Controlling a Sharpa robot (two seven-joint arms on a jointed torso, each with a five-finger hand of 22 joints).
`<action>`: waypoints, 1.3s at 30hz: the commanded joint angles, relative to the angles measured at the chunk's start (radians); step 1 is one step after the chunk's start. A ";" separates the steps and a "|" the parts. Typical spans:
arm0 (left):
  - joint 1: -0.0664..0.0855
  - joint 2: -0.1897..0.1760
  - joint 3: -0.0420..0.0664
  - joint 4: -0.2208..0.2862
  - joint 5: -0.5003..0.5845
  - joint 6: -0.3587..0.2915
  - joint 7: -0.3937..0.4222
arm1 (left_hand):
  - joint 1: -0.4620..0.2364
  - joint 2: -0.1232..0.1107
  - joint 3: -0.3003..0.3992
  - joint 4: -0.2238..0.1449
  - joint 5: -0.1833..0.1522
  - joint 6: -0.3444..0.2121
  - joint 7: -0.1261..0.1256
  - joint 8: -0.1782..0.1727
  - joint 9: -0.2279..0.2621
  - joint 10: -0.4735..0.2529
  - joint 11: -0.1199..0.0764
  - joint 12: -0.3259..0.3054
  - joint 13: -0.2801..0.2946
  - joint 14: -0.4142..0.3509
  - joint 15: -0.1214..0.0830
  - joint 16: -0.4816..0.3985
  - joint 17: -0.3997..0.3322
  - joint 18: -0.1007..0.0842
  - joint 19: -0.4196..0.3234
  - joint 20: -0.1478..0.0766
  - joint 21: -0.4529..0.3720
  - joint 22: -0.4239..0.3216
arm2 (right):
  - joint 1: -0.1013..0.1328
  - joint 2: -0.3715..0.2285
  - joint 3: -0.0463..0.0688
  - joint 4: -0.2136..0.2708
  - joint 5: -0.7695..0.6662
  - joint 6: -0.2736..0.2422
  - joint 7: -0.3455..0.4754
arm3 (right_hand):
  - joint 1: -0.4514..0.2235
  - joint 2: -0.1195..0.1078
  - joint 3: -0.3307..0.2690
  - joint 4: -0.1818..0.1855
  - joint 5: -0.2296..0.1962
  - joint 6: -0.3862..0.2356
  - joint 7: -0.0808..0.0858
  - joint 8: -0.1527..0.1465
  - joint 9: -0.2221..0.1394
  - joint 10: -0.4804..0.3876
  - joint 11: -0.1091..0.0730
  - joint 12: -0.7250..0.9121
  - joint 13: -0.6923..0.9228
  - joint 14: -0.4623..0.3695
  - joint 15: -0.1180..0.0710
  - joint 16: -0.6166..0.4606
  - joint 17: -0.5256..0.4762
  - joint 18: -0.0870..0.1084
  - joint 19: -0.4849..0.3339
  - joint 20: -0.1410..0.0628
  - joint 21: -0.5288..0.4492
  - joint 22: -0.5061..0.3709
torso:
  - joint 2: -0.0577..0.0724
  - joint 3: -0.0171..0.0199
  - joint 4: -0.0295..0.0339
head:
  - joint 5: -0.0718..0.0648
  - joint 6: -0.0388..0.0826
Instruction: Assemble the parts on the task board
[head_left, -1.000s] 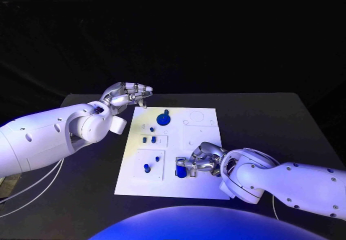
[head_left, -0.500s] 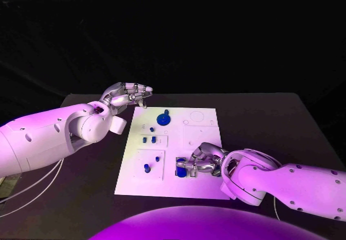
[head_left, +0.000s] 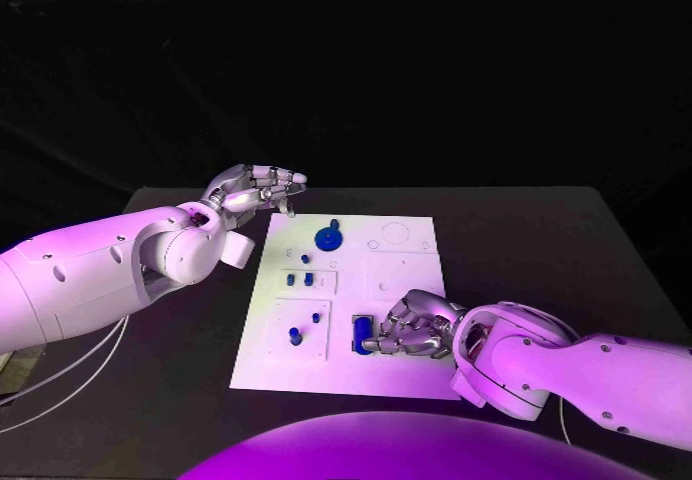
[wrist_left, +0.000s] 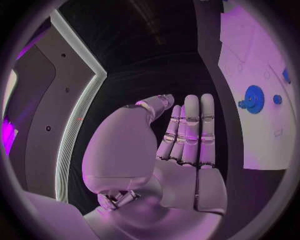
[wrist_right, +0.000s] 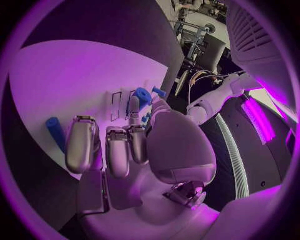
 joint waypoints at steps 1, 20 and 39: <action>0.001 0.002 0.001 0.002 0.002 0.013 0.004 | -0.004 0.003 -0.003 0.002 0.004 -0.007 0.001 0.006 -0.001 -0.007 0.001 -0.003 -0.001 -0.002 0.008 0.004 0.001 0.014 0.000 0.007 -0.001 -0.001 | 0.000 -0.002 0.000 0.002 0.004 0.031 0.023 | 0.006 0.001 0.006 -0.002 0.001 -0.007 0.002 -0.004 0.001 0.072 -0.002 -0.004 0.180 0.094 -0.002 0.003 0.196 -0.014 0.022 -0.005 -0.003 0.189 | 0.000 0.0002 0.0014 | 0.000 0.000; 0.001 0.002 0.001 0.002 0.002 0.013 0.003 | -0.004 0.004 -0.002 0.002 0.004 -0.007 0.002 0.006 -0.002 -0.008 0.002 -0.003 -0.002 -0.003 0.008 0.005 0.001 0.014 0.000 0.007 -0.002 -0.002 | 0.001 0.032 0.000 -0.045 -0.034 0.001 -0.030 | 0.032 0.045 0.039 0.003 0.003 -0.002 0.001 -0.009 0.001 0.075 -0.003 0.001 0.186 0.094 -0.002 0.004 0.198 -0.014 0.023 -0.006 -0.001 0.190 | 0.001 -0.0007 0.0036 | 0.002 0.000; 0.001 -0.002 0.001 0.004 0.001 0.014 0.001 | -0.004 0.004 -0.002 0.002 0.004 -0.007 0.002 0.006 -0.002 -0.008 0.002 -0.003 -0.002 -0.003 0.008 0.005 0.001 0.014 0.000 0.007 -0.002 -0.002 | 0.001 0.035 0.000 -0.046 -0.048 -0.004 -0.025 | 0.049 0.017 0.037 -0.004 0.001 -0.002 0.000 -0.011 0.002 0.075 -0.004 0.001 0.186 0.094 -0.003 0.003 0.198 -0.014 0.023 -0.006 -0.001 0.190 | 0.001 -0.0003 0.0009 | 0.007 0.000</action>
